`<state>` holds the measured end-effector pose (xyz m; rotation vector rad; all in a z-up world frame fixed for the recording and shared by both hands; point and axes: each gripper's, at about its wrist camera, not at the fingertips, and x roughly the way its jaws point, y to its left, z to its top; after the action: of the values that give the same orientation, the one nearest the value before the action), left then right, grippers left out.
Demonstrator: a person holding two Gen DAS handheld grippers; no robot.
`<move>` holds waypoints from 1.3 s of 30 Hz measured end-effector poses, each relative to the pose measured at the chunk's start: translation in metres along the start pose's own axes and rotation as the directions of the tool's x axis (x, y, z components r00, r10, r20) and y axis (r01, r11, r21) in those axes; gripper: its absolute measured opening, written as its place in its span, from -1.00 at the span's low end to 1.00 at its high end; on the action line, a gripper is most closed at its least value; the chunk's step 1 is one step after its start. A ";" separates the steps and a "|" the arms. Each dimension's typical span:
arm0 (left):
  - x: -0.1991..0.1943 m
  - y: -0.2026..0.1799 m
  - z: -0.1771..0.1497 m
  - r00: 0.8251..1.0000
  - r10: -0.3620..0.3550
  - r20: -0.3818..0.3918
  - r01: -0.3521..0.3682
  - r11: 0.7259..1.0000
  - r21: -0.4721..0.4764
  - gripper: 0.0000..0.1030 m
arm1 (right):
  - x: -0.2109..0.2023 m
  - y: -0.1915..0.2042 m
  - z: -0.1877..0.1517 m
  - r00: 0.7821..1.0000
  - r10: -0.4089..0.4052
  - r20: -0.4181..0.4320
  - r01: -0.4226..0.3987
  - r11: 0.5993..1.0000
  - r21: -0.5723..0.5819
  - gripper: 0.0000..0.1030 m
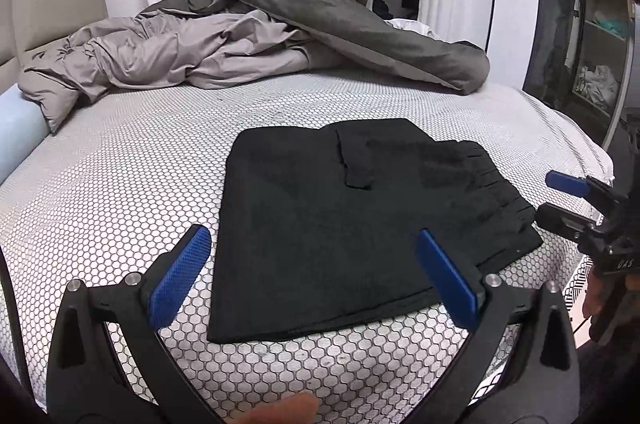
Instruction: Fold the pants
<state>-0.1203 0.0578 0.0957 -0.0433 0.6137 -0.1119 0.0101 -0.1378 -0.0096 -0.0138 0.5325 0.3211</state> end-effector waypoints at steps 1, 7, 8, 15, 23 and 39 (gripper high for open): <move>0.000 0.000 0.001 1.000 -0.001 0.003 0.001 1.000 0.003 0.98 | 0.000 0.002 0.000 1.000 -0.011 0.005 0.011 1.000 -0.007 0.99; 0.001 -0.005 -0.001 1.000 0.000 0.004 0.000 1.000 0.015 0.98 | -0.004 0.008 0.003 0.999 -0.014 0.044 0.014 1.000 -0.007 1.00; 0.001 -0.005 -0.001 1.000 0.002 0.004 -0.002 1.000 0.020 0.98 | -0.003 0.008 0.003 0.999 -0.011 0.043 0.011 1.000 -0.007 1.00; 0.004 -0.003 -0.001 1.000 -0.006 -0.010 0.006 1.000 0.017 0.98 | -0.002 0.006 0.003 0.999 -0.007 0.047 0.007 1.000 0.005 1.00; 0.006 -0.002 -0.001 1.000 -0.004 -0.008 0.004 0.999 0.031 0.98 | -0.001 0.003 0.005 0.999 -0.011 0.052 0.010 1.000 0.012 1.00; 0.005 0.003 -0.002 1.000 -0.004 -0.002 0.004 0.999 0.034 0.98 | -0.001 0.003 0.004 0.999 -0.005 0.047 0.005 1.000 0.005 1.00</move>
<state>-0.1168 0.0600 0.0908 -0.0117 0.6131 -0.1267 0.0109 -0.1350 -0.0055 -0.0032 0.4870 0.3146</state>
